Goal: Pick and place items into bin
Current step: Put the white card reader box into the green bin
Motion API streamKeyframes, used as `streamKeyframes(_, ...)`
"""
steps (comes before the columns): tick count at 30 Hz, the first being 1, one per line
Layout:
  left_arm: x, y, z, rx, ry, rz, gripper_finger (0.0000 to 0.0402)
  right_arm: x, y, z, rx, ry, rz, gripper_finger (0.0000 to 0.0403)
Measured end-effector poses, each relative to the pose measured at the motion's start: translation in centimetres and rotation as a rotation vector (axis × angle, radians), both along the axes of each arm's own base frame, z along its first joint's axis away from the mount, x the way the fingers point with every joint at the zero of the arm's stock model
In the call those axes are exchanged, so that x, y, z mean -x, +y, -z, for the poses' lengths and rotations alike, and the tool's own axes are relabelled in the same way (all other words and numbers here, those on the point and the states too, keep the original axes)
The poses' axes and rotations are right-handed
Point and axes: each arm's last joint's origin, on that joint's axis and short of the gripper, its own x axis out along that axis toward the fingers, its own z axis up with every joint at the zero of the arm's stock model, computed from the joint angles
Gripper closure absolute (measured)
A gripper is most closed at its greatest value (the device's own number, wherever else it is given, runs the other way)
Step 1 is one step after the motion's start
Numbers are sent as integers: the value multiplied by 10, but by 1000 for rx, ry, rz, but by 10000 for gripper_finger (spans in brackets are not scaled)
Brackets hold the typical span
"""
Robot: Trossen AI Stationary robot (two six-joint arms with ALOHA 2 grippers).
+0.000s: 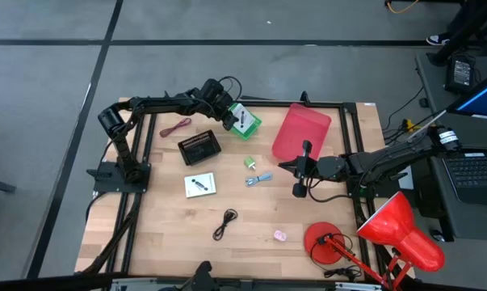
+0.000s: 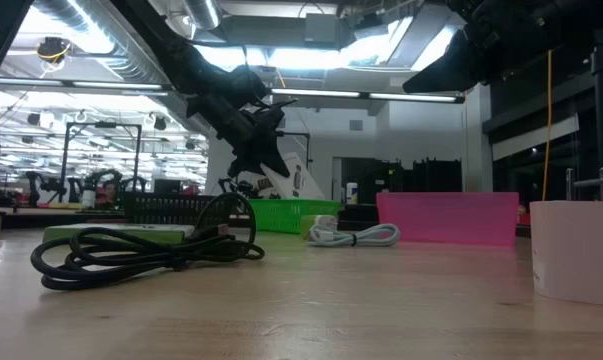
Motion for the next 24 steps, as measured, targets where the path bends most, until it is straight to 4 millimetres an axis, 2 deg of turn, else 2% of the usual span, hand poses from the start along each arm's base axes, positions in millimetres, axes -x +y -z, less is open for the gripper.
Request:
streamKeyframes(11,-1,1,-1,-12,-11,-4,292,0,0,0,-1,0,1,403)
streamKeyframes(24,-1,3,-3,-77,-7,-7,290,0,0,0,-1,0,0,403)
